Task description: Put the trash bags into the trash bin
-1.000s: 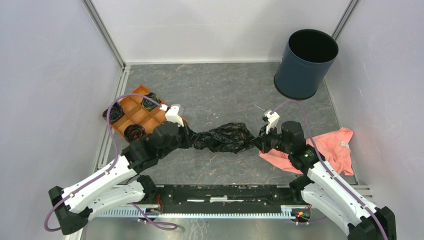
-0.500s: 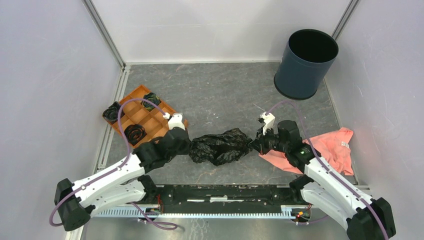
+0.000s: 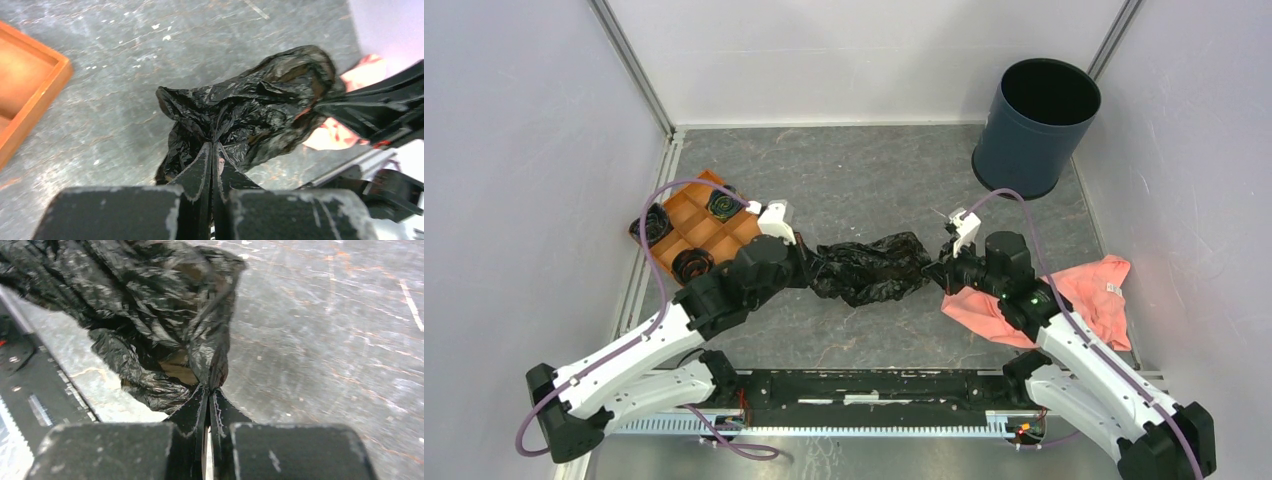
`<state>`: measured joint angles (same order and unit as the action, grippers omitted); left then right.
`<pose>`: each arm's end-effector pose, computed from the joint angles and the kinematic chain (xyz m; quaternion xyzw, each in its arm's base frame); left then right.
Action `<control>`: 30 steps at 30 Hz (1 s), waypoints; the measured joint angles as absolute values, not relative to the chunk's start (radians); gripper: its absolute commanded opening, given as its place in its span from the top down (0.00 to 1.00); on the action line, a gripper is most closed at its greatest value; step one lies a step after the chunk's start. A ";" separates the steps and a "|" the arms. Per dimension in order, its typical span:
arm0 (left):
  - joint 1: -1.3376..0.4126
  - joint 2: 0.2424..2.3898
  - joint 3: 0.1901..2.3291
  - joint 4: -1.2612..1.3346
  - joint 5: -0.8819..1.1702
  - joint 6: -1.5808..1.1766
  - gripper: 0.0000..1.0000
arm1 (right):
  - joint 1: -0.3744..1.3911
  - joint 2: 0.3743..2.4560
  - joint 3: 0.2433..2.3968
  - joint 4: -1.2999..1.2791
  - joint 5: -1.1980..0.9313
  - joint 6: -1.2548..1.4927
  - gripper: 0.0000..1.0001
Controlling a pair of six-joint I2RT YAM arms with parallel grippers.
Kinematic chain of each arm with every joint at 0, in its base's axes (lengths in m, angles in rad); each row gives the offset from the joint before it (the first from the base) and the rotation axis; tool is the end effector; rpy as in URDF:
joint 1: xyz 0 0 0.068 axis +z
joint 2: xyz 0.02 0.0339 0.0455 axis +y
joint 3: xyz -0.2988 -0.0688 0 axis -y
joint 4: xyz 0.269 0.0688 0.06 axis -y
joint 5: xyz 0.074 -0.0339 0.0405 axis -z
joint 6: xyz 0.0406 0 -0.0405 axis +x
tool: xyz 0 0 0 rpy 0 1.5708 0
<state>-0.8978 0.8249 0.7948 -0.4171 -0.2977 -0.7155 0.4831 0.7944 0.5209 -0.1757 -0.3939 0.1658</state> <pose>0.1275 -0.1409 0.3361 -0.0025 0.8407 -0.2935 0.4551 0.1577 0.1003 0.2634 -0.2340 0.8036 0.3233 0.4415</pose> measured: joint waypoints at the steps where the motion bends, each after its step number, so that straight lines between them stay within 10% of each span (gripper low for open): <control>1: -0.898 0.845 0.804 -0.434 -0.316 -0.712 0.98 | 0.484 0.797 0.525 -0.181 -0.362 0.152 0.90; 12: -0.896 0.823 0.780 -0.487 -0.314 -0.718 0.98 | 0.487 1.052 0.691 -0.348 -0.115 0.091 0.10; 23: -0.885 0.799 0.630 -0.364 -0.282 -0.841 0.98 | 0.677 0.940 0.755 -0.501 -0.054 0.234 0.06; 30: -0.876 0.795 0.612 -0.295 -0.244 -0.902 0.98 | 0.897 0.939 0.537 -0.156 -0.216 0.648 0.14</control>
<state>-0.8764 0.7948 0.6125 -0.2955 -0.2440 -0.9024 0.8974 0.9394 0.5369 -0.1558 -0.2165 0.6476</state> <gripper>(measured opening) 0.028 0.925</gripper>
